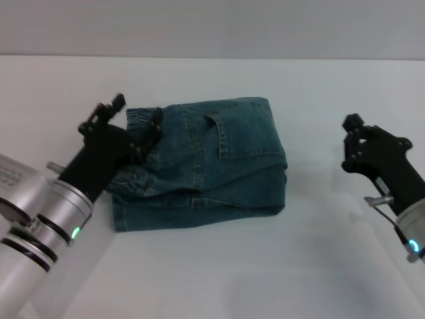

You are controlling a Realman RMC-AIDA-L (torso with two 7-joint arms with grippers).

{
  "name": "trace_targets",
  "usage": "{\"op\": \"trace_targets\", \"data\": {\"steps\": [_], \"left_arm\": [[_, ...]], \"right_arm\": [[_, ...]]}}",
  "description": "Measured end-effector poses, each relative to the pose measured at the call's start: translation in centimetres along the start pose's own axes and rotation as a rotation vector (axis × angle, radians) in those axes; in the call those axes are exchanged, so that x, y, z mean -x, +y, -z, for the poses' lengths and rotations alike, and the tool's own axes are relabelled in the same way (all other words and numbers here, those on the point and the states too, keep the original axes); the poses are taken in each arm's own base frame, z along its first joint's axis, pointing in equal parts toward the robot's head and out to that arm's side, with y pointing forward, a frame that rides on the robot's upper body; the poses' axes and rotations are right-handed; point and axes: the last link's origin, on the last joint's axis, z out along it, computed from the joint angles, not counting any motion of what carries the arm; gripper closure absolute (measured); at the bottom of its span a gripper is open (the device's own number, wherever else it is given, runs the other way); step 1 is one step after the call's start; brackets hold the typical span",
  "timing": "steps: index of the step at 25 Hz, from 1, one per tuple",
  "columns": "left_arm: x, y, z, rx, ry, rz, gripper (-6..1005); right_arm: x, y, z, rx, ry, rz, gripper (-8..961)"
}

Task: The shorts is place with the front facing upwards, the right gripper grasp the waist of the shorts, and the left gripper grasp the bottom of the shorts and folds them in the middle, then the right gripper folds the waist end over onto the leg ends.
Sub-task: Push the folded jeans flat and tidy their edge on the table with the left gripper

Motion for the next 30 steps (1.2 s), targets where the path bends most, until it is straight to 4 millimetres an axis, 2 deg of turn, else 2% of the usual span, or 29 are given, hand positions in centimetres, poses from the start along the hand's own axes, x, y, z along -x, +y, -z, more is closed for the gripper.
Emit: {"op": "trace_targets", "data": {"steps": [3,7,15,30], "left_arm": [[1.0,1.1,-0.1,0.079,-0.054,0.001,266],[1.5,1.2,-0.2,0.095,-0.081,-0.011,266],[4.1,0.2,-1.2,0.07,-0.296,-0.042,266],[3.5,-0.9,-3.5,0.073,-0.321,-0.099,266]], "right_arm": [[-0.3,-0.5,0.5,-0.021,0.005,-0.004,954],[-0.5,-0.3,0.7,-0.017,0.012,-0.005,954],[-0.7,-0.3,0.7,-0.015,0.027,-0.031,954],[-1.0,0.0,0.7,0.005,0.041,-0.036,954]]}}
